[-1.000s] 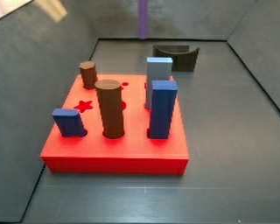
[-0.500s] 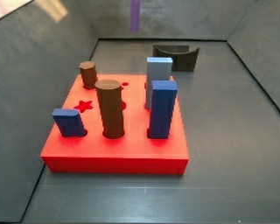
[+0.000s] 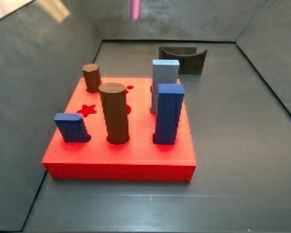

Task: Pick up the round object. Move up. Move to above the board. Insert the round object.
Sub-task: Move to above the board.

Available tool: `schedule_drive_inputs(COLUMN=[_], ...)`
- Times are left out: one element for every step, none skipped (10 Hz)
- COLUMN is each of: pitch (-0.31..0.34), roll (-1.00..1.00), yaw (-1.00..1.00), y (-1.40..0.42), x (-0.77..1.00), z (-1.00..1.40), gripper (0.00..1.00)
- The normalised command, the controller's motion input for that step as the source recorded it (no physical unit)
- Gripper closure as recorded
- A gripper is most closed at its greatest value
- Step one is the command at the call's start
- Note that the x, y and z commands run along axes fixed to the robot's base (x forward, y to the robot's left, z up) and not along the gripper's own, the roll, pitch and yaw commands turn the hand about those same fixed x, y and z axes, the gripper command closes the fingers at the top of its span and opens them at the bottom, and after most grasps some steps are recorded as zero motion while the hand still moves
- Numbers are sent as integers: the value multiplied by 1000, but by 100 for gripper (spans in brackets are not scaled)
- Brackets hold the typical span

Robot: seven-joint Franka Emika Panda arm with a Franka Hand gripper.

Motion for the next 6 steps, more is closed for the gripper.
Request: schedule_drive_inputs(pitch=[-10, -38, -28, -2, 4, 15], roll=[25, -8, -7, -18, -17, 1], yaw=[6, 3, 4, 6, 7, 8], y=[-1000, -1000, -1000, -1000, -1000, -1000], x=[13, 3, 4, 7, 8, 4], z=[142, 144, 144, 144, 146, 152], gripper=[100, 100, 100, 100, 100, 100])
